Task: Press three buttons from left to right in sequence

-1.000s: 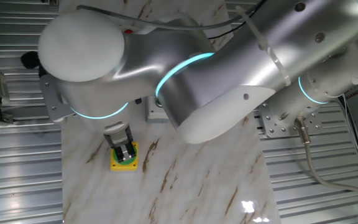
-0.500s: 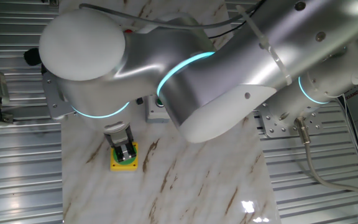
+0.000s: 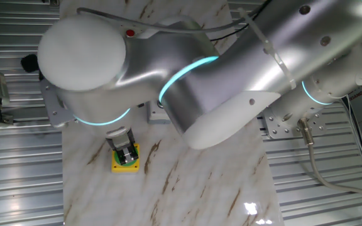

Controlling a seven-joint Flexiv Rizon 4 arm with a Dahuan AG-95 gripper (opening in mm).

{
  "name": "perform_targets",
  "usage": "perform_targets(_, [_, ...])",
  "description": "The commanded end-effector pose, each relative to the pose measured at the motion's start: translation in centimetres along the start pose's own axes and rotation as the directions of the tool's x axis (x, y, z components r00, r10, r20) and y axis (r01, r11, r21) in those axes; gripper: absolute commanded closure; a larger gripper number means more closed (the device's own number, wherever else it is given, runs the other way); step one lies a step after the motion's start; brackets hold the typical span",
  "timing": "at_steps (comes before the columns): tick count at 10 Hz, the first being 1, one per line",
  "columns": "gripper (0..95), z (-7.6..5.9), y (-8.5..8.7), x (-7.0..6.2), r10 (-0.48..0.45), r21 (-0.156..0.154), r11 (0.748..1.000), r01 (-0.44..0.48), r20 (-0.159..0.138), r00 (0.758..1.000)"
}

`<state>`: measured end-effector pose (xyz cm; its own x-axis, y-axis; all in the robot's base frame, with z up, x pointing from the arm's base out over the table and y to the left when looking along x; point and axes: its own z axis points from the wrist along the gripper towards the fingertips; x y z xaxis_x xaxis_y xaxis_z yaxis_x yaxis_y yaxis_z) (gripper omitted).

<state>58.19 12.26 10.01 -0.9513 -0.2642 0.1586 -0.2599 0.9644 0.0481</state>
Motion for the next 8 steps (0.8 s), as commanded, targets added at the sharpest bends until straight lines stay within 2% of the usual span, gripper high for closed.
perform_targets(1, [95.0,-0.1,-0.02,-0.01,-0.013,0.026,1.0,0.015,-0.059,0.998])
perform_targets(4, [95.0,-0.67,0.07,0.0,0.027,0.028,0.999,-0.025,-0.087,0.996])
perform_targets(8, [95.0,-0.5,-0.05,0.09,0.054,0.03,0.998,-0.052,-0.083,0.995])
